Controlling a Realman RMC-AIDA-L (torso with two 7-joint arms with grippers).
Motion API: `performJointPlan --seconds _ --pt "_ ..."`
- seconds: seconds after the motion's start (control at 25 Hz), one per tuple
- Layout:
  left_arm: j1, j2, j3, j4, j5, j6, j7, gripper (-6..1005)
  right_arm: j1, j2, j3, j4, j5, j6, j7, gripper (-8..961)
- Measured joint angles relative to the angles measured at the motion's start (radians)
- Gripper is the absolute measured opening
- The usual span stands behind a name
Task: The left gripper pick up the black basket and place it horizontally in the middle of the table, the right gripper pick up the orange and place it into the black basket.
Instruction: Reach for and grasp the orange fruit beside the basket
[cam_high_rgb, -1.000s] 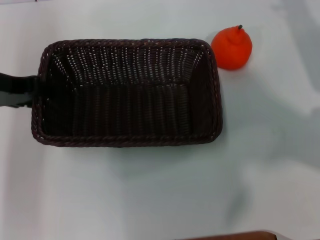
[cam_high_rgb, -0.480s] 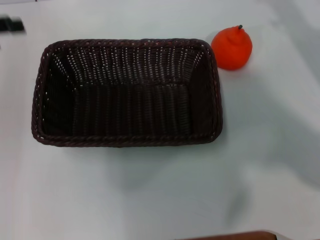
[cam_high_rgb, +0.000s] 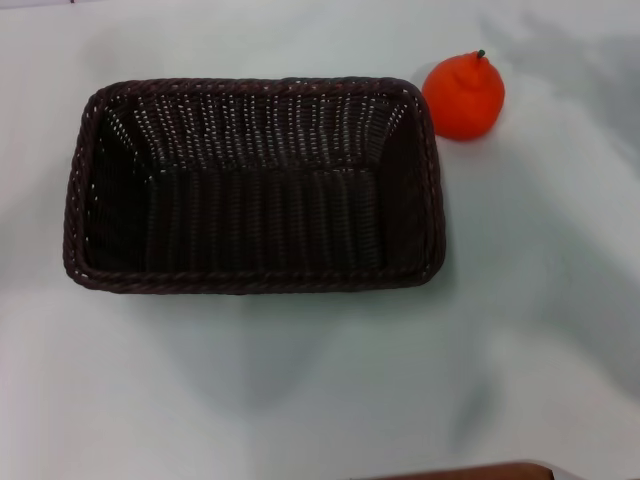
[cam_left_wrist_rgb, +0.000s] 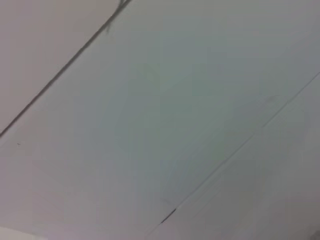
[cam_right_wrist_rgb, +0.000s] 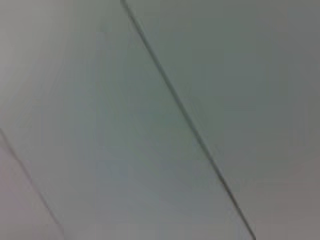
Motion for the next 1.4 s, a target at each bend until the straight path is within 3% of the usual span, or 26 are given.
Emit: performJointPlan --seconds 0.12,0.36,0.68,0.92,1.4 --pt "-0.001 0.009 0.007 0.017 -0.001 -0.012 0.013 890 0.031 0.012 -0.004 0.000 -0.123 -0.022 0.054 790" --pt "-0.007 0.005 0.010 0.018 -0.005 -0.034 0.035 889 0.136 0.015 -0.014 0.082 -0.280 -0.110 0.063 748" --pt "-0.005 0.000 0.010 0.012 -0.009 -0.052 0.029 889 0.198 0.014 -0.151 0.085 -0.331 -0.336 0.074 854" --pt "-0.015 -0.008 0.013 0.017 -0.020 -0.047 0.028 888 0.275 0.012 -0.175 0.135 -0.410 -0.347 0.080 947" --pt "-0.028 -0.012 0.009 0.019 -0.021 -0.038 0.027 887 0.373 0.012 -0.196 0.227 -0.625 -0.412 0.167 941"
